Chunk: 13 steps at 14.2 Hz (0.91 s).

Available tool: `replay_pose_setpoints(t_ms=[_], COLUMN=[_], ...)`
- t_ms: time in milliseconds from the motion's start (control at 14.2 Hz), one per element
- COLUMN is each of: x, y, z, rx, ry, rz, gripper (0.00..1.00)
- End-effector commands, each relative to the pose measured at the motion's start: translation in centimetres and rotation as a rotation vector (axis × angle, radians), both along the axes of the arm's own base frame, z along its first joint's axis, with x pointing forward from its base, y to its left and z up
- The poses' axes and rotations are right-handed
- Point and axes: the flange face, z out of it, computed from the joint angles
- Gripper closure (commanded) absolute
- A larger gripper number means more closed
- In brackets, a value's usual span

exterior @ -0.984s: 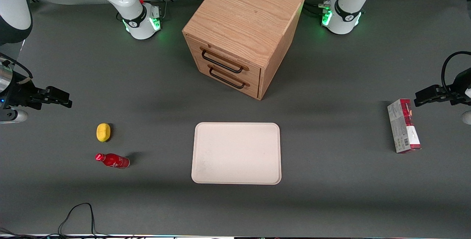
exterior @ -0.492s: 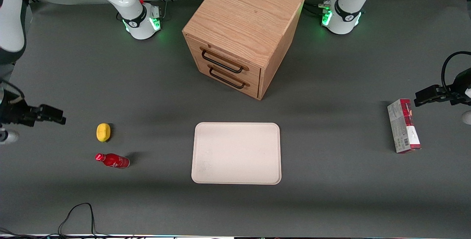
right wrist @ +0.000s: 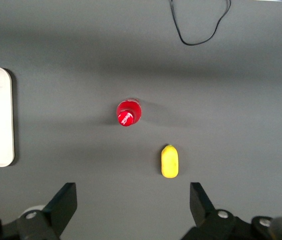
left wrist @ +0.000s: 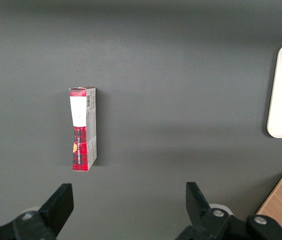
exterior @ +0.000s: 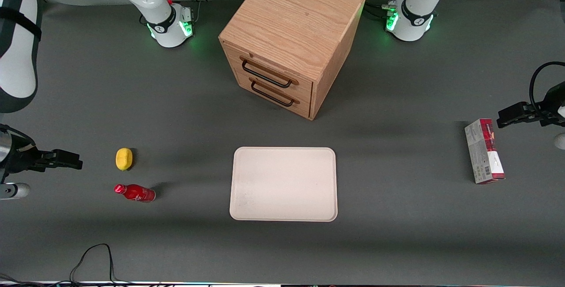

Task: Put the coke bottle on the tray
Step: 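Move the right gripper down to the red Coca-Cola bottle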

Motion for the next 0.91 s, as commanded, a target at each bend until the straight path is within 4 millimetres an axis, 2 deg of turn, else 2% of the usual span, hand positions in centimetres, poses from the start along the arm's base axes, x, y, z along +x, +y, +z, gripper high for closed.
replay_pose_setpoints(t_ms=[0, 141, 422, 562, 703, 844], x=[1.5, 2.7, 3.2, 3.5, 3.5, 2.9], y=[0.4, 0.5, 0.9, 1.0, 1.4, 1.5], z=[-3.4, -6.4, -13.2, -14.7, -17.6, -19.6], rx=[0.004, 0.012, 0.042, 0.041, 0.042, 0.044], ry=[0.037, 0.037, 0.014, -0.012, -0.026, -0.027], rz=[0.028, 0.029, 0.025, 0.024, 0.027, 0.027], gripper=[0.0, 0.0, 0.0, 0.0, 0.0, 0.0])
